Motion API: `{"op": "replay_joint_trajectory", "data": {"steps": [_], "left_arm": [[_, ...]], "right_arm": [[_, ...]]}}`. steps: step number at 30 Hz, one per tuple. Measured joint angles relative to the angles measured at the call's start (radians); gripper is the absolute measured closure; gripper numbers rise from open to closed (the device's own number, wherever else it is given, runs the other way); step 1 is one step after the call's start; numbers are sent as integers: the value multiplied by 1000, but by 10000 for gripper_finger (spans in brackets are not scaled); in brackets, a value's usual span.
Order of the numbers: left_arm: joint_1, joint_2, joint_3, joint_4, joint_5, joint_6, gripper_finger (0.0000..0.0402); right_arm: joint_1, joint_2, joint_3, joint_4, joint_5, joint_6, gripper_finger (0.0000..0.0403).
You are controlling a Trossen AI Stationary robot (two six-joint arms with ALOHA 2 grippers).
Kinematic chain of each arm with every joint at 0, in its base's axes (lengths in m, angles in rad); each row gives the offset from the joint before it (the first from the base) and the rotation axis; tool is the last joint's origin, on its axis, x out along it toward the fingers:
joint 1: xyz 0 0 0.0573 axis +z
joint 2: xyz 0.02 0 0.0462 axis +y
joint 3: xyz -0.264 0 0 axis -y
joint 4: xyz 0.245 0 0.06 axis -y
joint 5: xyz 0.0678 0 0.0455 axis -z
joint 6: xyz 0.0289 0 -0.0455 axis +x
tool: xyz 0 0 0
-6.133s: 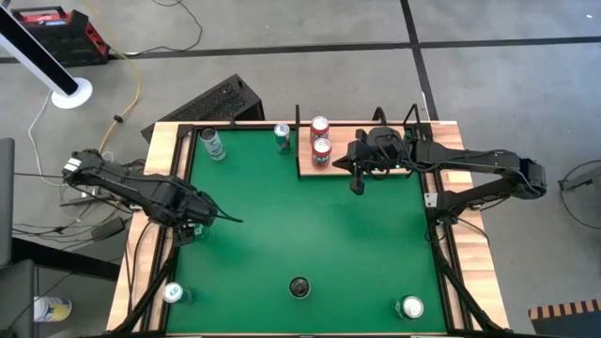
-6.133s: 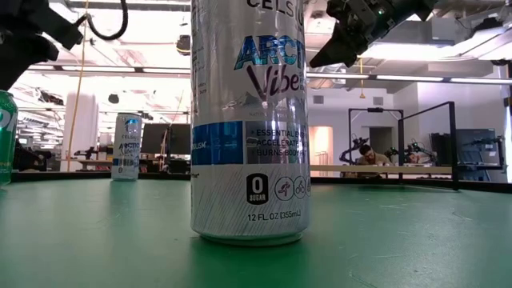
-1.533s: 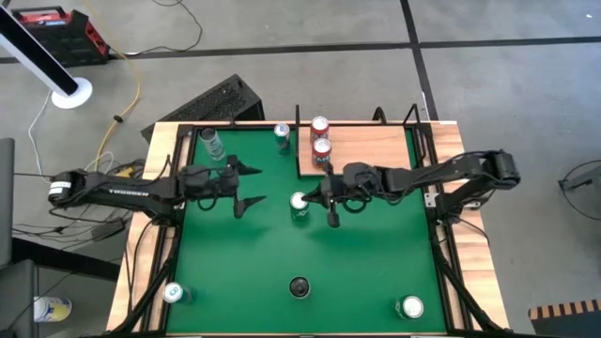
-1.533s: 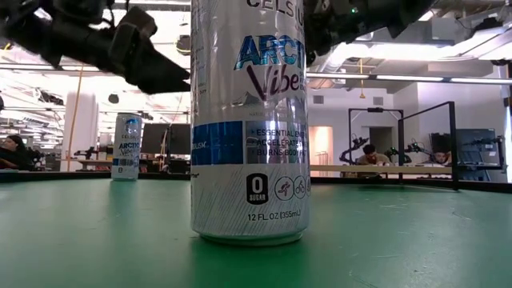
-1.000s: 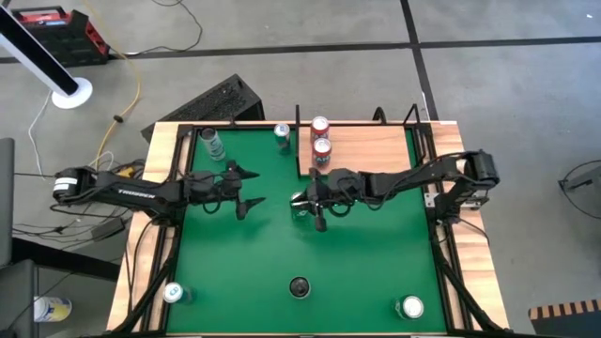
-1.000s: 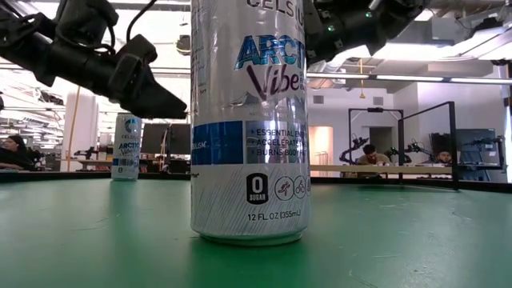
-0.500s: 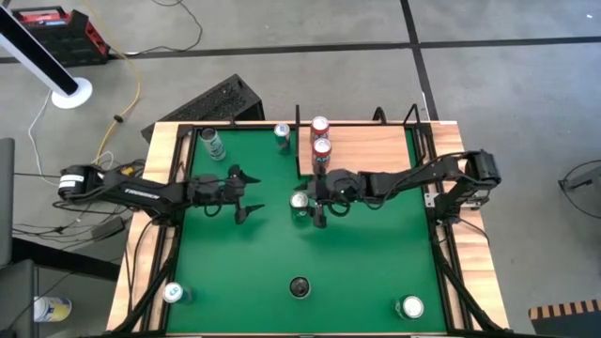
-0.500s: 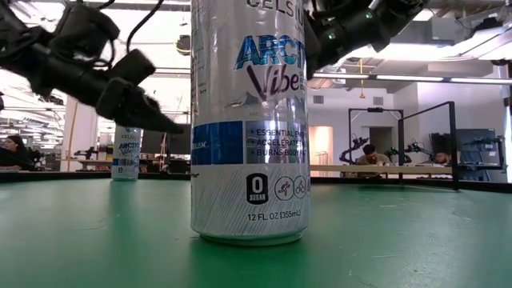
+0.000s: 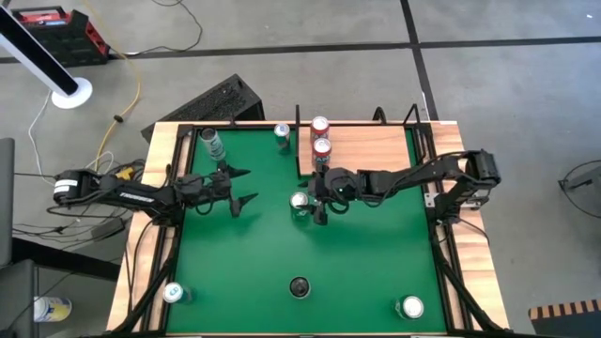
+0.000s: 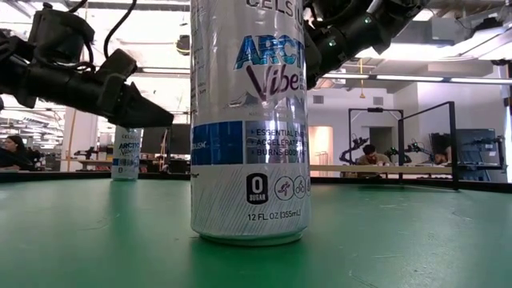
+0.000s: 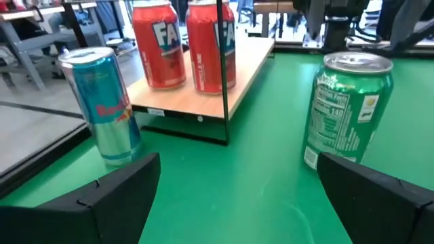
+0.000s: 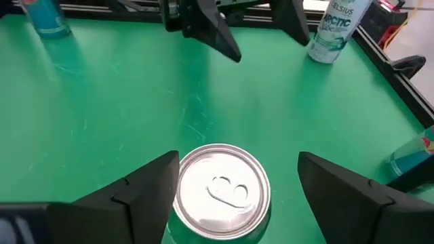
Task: Place canned beverage on shelf
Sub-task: Put the top green soda can on the shelf
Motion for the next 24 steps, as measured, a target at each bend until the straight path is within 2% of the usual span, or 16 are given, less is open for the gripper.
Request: {"op": "replay_joint_trajectory", "data": {"steps": [10,15,24], "left_arm": [[0,-2,0,0,-3,10,20],[0,-2,0,-4,-3,26,20],[0,-2,0,-11,-3,2,20]], "right_arm": [[-4,50,1,27,-8,27,56],[0,52,1,11,-45,27,54],[-11,43,0,39,-29,-12,54]]}}
